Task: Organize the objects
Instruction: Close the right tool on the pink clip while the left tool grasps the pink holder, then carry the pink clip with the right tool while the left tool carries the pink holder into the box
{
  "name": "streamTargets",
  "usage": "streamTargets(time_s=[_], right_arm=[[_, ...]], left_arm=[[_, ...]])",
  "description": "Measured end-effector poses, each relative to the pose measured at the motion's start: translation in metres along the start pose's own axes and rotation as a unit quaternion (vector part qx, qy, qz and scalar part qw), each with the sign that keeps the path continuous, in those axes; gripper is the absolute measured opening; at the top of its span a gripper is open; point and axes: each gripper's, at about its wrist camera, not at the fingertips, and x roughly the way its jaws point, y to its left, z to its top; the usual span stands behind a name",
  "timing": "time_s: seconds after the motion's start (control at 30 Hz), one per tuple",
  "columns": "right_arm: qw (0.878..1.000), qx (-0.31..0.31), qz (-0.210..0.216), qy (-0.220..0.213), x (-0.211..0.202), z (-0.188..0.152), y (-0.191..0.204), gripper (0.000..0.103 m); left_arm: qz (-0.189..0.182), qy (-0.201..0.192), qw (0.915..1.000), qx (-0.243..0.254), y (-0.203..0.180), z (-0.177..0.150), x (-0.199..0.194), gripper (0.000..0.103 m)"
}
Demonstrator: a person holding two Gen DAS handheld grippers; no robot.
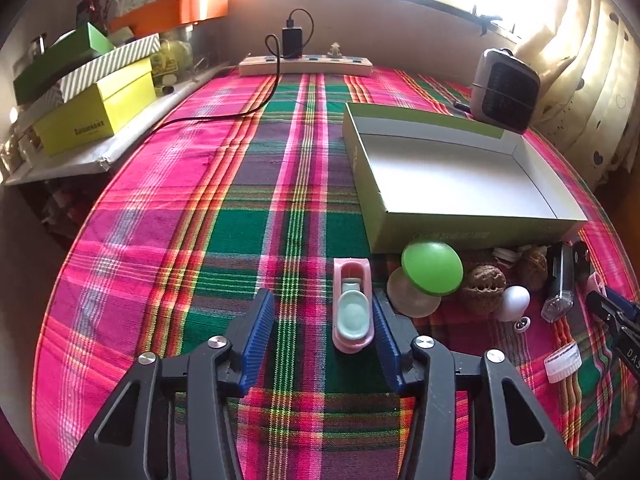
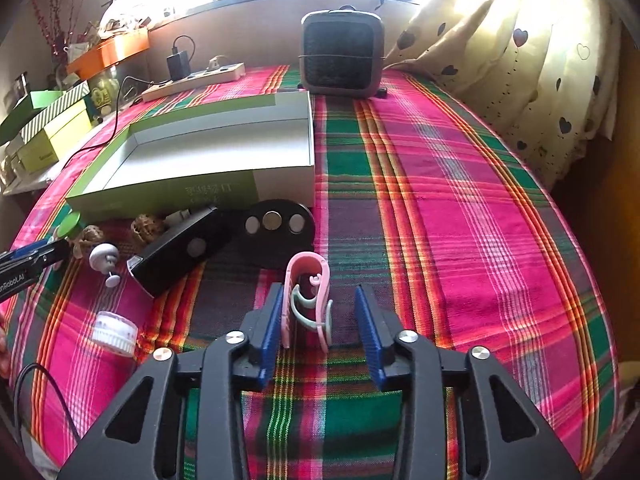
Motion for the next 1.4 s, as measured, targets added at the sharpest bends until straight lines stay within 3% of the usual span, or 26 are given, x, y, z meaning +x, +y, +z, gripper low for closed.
streamTargets(time_s=[0.17, 0.43, 0.83, 1.13, 1.4], right_arm=[[1.000, -0.007, 0.004, -0.002, 0.000, 0.000, 0.003, 0.025], [1.000, -0.008, 0.007, -0.002, 0.000, 0.000, 0.003, 0.024], [1.000, -0.009, 0.014, -0.002, -0.002, -0.001, 0.006, 0.024], [0.999, -0.012, 0.025, -0.017, -0.014, 0.006, 0.008, 0.024], [0.998, -0.012, 0.055, -0.027, -0.022, 0.022, 0.010, 0.024]], left_arm=[[0.009, 0.002, 1.0000, 0.000, 0.001, 0.000, 0.000, 0.033], [0.006, 0.003, 0.9999, -0.011, 0.007, 0.002, 0.000, 0.016], [-0.004, 0.002, 0.9999, -0.009, 0.008, 0.001, -0.002, 0.016], [-0.016, -0.019, 0.9997, -0.002, 0.005, 0.007, -0.022, 0.016], [-0.038, -0.034, 0.9985, 0.016, -0.006, 0.024, -0.034, 0.016]])
